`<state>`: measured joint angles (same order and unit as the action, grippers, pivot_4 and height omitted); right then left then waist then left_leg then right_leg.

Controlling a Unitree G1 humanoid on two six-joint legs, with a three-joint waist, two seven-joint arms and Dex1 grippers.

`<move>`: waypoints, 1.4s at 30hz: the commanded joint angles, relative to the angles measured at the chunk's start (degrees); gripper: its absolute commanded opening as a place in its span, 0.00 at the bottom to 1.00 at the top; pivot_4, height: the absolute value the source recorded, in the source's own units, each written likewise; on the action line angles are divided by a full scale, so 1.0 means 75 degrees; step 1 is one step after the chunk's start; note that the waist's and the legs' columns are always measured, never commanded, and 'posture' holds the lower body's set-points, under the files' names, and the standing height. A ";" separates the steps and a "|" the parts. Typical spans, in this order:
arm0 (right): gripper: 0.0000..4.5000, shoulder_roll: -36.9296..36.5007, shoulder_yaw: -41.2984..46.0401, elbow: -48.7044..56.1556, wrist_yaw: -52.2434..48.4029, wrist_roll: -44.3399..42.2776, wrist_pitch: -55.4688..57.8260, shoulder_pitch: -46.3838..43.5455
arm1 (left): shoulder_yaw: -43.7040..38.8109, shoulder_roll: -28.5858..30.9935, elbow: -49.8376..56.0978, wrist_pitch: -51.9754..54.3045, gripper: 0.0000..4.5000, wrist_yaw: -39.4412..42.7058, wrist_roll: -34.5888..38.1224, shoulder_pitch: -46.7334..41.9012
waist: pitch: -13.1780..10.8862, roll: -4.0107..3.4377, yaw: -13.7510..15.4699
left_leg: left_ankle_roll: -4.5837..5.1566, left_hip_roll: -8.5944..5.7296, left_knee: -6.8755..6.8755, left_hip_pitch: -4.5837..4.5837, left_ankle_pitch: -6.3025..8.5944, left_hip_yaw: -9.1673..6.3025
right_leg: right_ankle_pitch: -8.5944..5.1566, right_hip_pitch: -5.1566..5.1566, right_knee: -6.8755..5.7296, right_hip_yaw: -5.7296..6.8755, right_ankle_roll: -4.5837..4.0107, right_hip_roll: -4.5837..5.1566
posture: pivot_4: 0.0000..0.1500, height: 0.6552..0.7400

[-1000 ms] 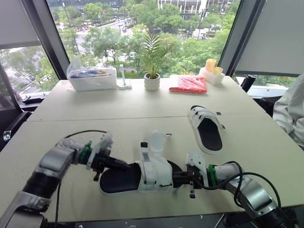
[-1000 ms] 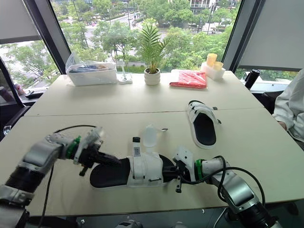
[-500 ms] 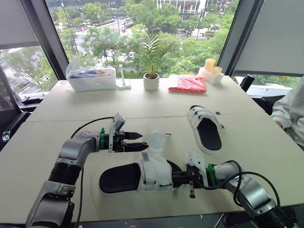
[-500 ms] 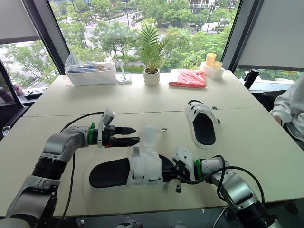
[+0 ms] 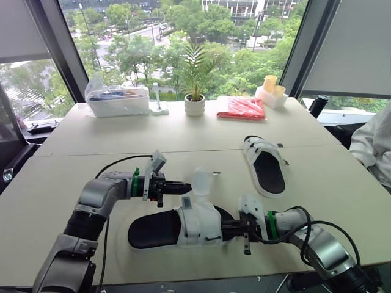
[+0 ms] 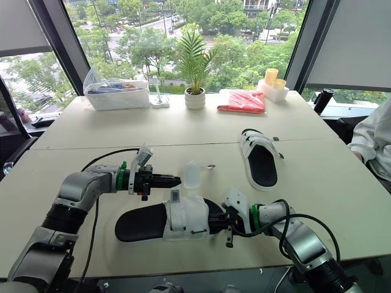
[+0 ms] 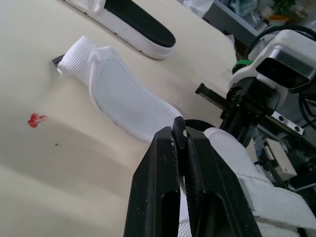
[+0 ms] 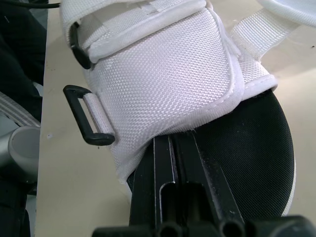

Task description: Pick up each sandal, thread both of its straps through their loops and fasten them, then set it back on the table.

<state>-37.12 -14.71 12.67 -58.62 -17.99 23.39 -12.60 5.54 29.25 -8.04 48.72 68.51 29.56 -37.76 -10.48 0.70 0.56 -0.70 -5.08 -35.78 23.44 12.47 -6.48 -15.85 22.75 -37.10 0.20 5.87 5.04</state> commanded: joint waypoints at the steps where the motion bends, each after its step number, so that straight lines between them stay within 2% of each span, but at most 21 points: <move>1: 0.00 -0.0029 -0.0114 -0.0162 0.0130 0.0269 0.0148 0.0071 | -0.0560 -0.0084 0.0547 0.0387 0.01 0.0052 0.0816 0.0008 | 0.0000 0.0000 -0.0002 | 0.0000 0.0000 0.0000 0.0000 0.0000 -0.0001 | 0.0000 0.0000 0.0000 0.0000 0.0000 0.0000 | 1.00 1.00; 6: 0.00 -0.0028 -0.0124 -0.0147 0.0117 0.0268 0.0161 0.0078 | -0.1266 -0.0407 0.1120 0.0986 0.01 -0.0125 0.1991 0.0036 | 0.0000 0.0000 0.0003 | 0.0000 0.0001 -0.0003 0.0000 0.0000 -0.0001 | 0.0000 -0.0002 0.0000 0.0000 0.0000 0.0001 | 1.00 1.00; 12: 0.00 -0.0032 -0.0130 -0.0151 0.0090 0.0267 0.0172 0.0077 | -0.1374 -0.0406 0.1567 0.1216 0.01 -0.0308 0.2561 0.0254 | 0.0000 0.0000 0.0002 | 0.0000 0.0001 -0.0006 -0.0001 0.0000 -0.0001 | 0.0000 -0.0003 -0.0001 0.0000 0.0000 0.0000 | 1.00 1.00; 18: 0.00 -0.0046 -0.0133 -0.0141 0.0062 0.0269 0.0172 0.0092 | -0.1478 -0.0562 0.1078 0.0539 0.01 -0.0885 0.2212 0.0326 | 0.0000 0.0000 0.0008 | -0.0001 0.0000 -0.0014 -0.0001 0.0000 -0.0001 | 0.0000 -0.0007 -0.0001 0.0000 -0.0001 -0.0001 | 1.00 1.00; 24: 0.00 -0.0071 -0.0125 -0.0121 0.0050 0.0263 0.0177 0.0111 | -0.1345 -0.0510 0.0640 0.0085 0.01 -0.0945 0.1938 0.0515 | 0.0000 0.0000 0.0013 | -0.0001 0.0000 -0.0014 -0.0001 0.0000 -0.0001 | 0.0000 -0.0007 -0.0001 0.0000 -0.0001 -0.0001 | 1.00 1.00; 42: 0.00 -0.0172 -0.0079 0.0071 0.0048 0.0240 0.0294 0.0220 | -0.0511 -0.0630 -0.1602 -0.1785 0.01 -0.0129 0.0297 0.0426 | 0.0000 0.0000 0.0015 | -0.0001 -0.0001 -0.0012 0.0000 0.0000 -0.0001 | 0.0000 -0.0006 0.0001 0.0000 -0.0002 0.0002 | 1.00 1.00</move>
<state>-37.21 -14.46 13.48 -58.33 -17.56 23.88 -12.16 1.24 24.30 -19.34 37.55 66.82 33.61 -34.20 -10.48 0.69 0.68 -0.71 -5.08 -35.87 23.44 12.47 -6.48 -15.86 22.70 -37.09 0.20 5.86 5.05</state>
